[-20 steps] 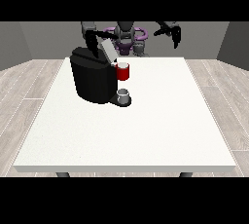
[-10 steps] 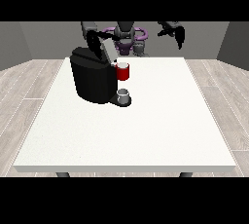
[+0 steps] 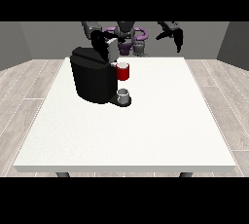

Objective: Insert the coffee pod into the coffee machine and close the lid

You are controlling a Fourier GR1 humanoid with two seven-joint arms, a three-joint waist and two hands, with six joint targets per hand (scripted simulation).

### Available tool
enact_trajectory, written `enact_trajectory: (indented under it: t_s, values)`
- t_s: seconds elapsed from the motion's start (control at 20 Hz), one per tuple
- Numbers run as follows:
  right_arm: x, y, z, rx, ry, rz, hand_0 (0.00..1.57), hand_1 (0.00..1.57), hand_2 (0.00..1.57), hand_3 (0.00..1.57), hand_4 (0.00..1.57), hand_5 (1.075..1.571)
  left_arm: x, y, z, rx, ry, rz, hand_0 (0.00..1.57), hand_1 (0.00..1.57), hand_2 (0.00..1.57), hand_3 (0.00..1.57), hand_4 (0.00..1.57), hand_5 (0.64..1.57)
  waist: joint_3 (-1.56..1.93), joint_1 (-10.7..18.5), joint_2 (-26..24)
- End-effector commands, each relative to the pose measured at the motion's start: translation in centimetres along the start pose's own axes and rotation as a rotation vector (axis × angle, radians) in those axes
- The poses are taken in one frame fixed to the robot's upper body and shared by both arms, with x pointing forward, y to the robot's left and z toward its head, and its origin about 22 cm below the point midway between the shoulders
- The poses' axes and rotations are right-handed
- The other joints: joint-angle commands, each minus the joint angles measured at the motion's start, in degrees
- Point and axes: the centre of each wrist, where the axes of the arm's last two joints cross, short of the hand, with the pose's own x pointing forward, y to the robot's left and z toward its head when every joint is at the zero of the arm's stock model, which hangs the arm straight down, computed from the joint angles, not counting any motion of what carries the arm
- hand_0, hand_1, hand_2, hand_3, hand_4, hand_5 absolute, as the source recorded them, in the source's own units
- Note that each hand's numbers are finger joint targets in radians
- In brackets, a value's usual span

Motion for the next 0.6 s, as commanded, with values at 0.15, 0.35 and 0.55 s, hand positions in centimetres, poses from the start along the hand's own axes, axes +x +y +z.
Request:
enact_trajectory:
  t_s: [0.15, 0.35, 0.55]
  values:
    - [3.7, 3.3, -1.0, 0.072, -0.127, 0.039, 0.00, 0.00, 0.00, 0.00, 0.00, 1.571, 1.3, -0.1, -1.0, -0.049, -0.019, -0.014, 0.00, 0.00, 0.00, 0.00, 0.38, 1.571, -0.41, 3.37, 0.41]
    - [6.9, 4.1, -1.4, 0.068, -0.167, 0.127, 0.00, 0.00, 0.00, 0.00, 0.10, 1.571, 0.2, -1.2, -0.8, -0.057, -0.020, -0.021, 0.00, 0.00, 0.00, 0.00, 0.33, 1.571, -0.46, 5.25, 1.88]
    - [8.6, 3.4, -1.6, 0.026, -0.191, 0.168, 0.00, 0.00, 0.00, 0.00, 0.22, 1.571, 1.0, -2.7, -1.4, -0.113, -0.050, -0.012, 0.00, 0.00, 0.00, 0.00, 0.33, 1.571, -0.44, 8.79, 2.20]
